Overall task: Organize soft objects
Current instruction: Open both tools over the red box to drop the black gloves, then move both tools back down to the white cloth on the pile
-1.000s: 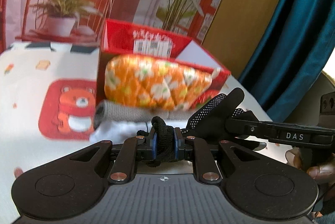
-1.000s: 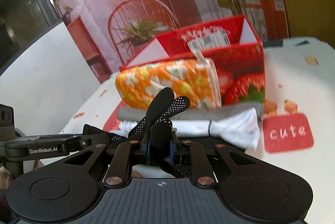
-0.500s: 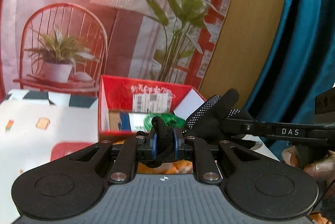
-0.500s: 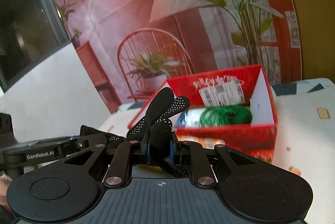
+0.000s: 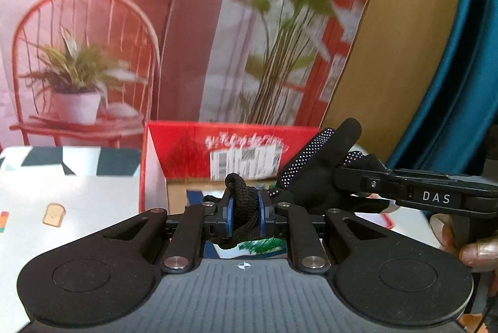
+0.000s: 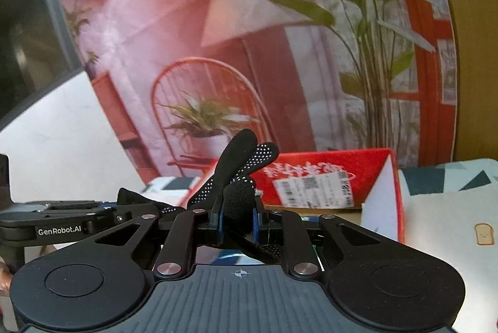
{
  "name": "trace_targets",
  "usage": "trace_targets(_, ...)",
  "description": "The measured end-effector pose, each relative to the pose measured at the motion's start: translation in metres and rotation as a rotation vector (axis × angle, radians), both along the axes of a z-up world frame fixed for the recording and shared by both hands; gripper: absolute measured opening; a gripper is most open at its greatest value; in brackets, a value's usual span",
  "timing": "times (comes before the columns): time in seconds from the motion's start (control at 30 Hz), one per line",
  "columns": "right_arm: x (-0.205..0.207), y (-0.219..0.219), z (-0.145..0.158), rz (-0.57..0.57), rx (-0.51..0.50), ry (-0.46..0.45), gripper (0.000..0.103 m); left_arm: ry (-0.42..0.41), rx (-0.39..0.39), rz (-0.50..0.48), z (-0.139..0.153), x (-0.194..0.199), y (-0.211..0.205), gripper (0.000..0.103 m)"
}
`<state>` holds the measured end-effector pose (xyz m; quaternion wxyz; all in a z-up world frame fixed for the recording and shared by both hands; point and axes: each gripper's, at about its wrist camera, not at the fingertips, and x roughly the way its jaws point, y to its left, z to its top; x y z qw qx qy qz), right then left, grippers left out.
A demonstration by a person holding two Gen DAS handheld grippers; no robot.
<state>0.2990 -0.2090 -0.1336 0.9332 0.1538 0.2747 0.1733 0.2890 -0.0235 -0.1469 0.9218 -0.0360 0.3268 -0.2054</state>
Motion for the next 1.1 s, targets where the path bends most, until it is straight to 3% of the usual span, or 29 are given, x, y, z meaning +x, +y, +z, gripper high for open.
trace_targets(0.17, 0.024, -0.004, -0.038, -0.018, -0.008, 0.121, 0.015, 0.122, 0.044, -0.005, -0.031, 0.03, -0.009, 0.016)
trace_targets(0.37, 0.039, -0.004, -0.071, -0.033, 0.0, 0.234, 0.015, 0.17, 0.083, -0.022, -0.048, 0.042, -0.01, 0.019)
trace_targets(0.47, 0.042, -0.005, -0.077, -0.041, 0.006, 0.26, 0.015, 0.155, 0.091, -0.026, -0.049, 0.045, -0.008, 0.033)
trace_targets(0.53, 0.042, -0.004, -0.078, -0.047, -0.01, 0.266, 0.015, 0.125, 0.095, -0.027, -0.047, 0.042, -0.006, 0.053)
trace_targets(0.57, 0.042, -0.003, -0.078, -0.045, -0.021, 0.268, 0.016, 0.111, 0.094, -0.025, -0.046, 0.04, -0.006, 0.055)
trace_targets(0.77, 0.033, 0.003, -0.074, -0.06, -0.11, 0.228, 0.037, 0.063, 0.079, 0.0, -0.036, 0.031, 0.006, 0.061)
trace_targets(0.87, 0.024, 0.004, -0.065, -0.085, -0.159, 0.18, 0.054, 0.038, 0.062, 0.02, -0.03, 0.02, 0.016, 0.063)
trace_targets(1.1, -0.015, 0.003, -0.05, -0.103, -0.168, 0.041, 0.057, -0.019, 0.037, 0.05, -0.022, -0.023, 0.038, 0.066)
